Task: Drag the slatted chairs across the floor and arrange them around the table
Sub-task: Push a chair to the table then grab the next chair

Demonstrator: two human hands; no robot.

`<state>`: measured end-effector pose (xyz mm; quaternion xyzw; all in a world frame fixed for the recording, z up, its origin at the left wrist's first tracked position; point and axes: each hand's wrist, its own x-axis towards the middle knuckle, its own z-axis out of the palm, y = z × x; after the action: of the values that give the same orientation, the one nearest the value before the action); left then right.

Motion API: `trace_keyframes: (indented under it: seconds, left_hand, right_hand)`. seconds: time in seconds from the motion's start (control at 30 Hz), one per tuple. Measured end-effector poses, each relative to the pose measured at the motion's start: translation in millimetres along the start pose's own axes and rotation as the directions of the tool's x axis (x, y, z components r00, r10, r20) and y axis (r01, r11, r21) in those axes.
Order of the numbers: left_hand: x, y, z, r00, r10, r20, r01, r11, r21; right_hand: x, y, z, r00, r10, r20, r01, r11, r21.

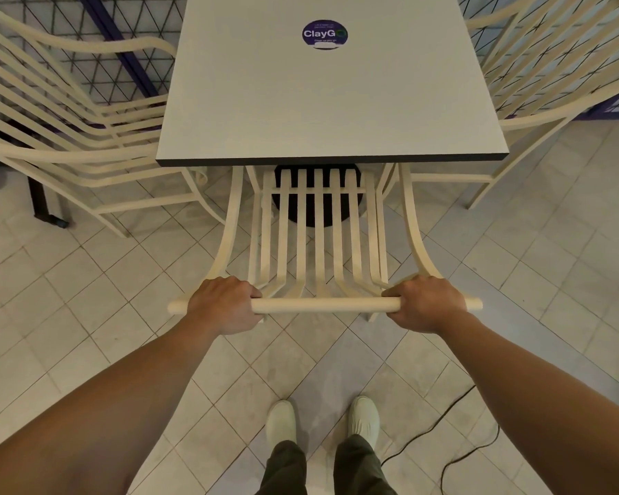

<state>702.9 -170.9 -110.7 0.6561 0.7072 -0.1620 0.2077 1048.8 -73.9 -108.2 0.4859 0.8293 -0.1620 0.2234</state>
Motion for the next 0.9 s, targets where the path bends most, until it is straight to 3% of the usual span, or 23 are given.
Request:
trace_keyframes:
  seconds: [0.37, 0.9]
  left_hand:
    - [-8.1, -0.8, 5.1, 1.0, -0.013, -0.028, 0.011, 0.997, -0.075]
    - [-39.7, -0.2, -4.2, 0.993, 0.003, -0.116, -0.014, 0.996, -0.093]
  right_hand:
    - [-4.8, -4.4, -3.0, 1.0, -0.02, 0.019, 0.019, 0.999, 0.036]
    - [-36.3, -5.9, -8.6, 0.997, -0.002, -0.084, 0.008, 0.997, 0.073]
